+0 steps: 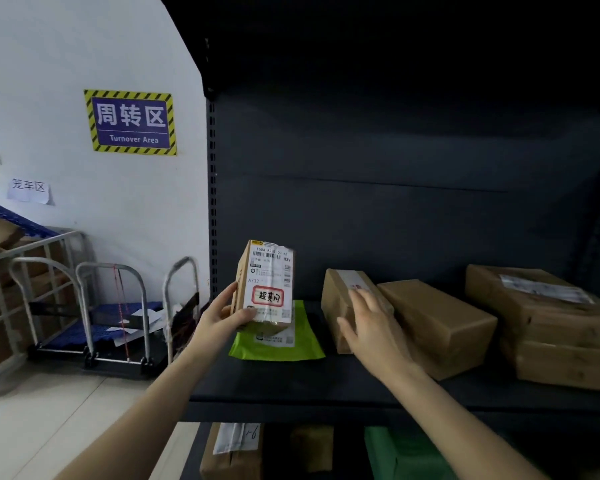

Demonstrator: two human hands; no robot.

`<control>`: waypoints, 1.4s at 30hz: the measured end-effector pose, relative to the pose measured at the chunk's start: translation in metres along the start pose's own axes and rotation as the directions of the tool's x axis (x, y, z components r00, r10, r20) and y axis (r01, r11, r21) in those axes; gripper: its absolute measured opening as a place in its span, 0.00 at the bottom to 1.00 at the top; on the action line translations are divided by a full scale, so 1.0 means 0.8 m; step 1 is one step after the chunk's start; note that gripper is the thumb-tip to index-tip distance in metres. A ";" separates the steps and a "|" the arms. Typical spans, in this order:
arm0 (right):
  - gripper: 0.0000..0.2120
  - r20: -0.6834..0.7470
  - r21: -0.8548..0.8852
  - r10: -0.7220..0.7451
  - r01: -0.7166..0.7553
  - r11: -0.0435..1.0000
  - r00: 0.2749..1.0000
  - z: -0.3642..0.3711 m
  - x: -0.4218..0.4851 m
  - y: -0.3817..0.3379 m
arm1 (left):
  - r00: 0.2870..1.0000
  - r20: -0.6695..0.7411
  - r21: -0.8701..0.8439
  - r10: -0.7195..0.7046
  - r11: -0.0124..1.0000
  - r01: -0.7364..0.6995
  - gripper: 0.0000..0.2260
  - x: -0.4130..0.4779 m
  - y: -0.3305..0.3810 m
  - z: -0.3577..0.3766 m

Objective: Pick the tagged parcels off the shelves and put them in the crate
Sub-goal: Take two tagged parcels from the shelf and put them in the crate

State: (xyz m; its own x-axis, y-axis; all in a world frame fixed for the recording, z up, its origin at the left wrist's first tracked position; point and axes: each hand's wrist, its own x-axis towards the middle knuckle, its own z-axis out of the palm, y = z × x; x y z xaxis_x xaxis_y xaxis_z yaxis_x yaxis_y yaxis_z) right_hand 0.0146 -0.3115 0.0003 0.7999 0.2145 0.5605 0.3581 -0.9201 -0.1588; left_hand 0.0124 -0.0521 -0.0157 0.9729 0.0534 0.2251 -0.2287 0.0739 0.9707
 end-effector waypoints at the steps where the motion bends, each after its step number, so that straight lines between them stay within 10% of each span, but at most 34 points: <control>1: 0.26 -0.021 -0.011 0.033 -0.033 0.999 0.999 -0.003 0.003 0.006 | 1.000 0.008 -0.002 -0.005 1.000 0.005 0.29 0.001 -0.001 0.006; 12: 0.41 0.229 -0.161 0.474 -0.448 0.880 0.850 0.017 0.058 0.011 | 0.993 0.004 -0.048 -0.116 0.992 0.116 0.35 -0.005 -0.016 0.020; 18: 0.35 0.002 -0.347 0.190 -0.177 0.921 0.982 0.014 0.040 -0.001 | 0.991 -0.002 -0.065 -0.133 0.989 0.133 0.35 -0.005 -0.017 0.013; 24: 0.41 0.101 -0.379 0.002 0.037 0.925 0.995 0.035 0.011 -0.018 | 0.988 -0.013 -0.078 -0.156 0.985 0.155 0.27 0.001 -0.022 0.021; 32: 0.28 -0.075 0.050 0.103 -0.099 0.994 0.992 0.017 0.005 0.008 | 0.984 -0.038 -0.039 -0.175 0.984 0.173 0.36 -0.008 -0.016 0.029; 37: 0.27 0.234 0.338 0.515 -0.566 0.752 0.825 0.008 0.016 0.057 | 0.978 -0.040 -0.059 -0.203 0.978 0.201 0.31 -0.009 -0.016 0.038; 40: 0.17 0.467 0.640 0.472 -0.654 0.402 0.748 0.011 0.009 0.058 | 0.975 -0.012 -0.061 -0.221 0.974 0.219 0.33 -0.011 -0.015 0.049; 42: 0.12 0.456 0.698 0.443 -0.619 0.360 0.772 0.013 0.001 0.054 | 0.973 -0.007 -0.061 -0.232 0.971 0.231 0.30 -0.011 -0.018 0.058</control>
State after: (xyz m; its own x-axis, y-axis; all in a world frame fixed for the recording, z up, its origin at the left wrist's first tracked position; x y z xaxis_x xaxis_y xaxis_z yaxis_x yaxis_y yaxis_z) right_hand 0.0355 -0.3474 -0.0146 0.9957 -0.0920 -0.0086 -0.0301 -0.2349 -0.9715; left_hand 0.0086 -0.0998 -0.0279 0.9991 0.0416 -0.0067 0.0006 0.1451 0.9894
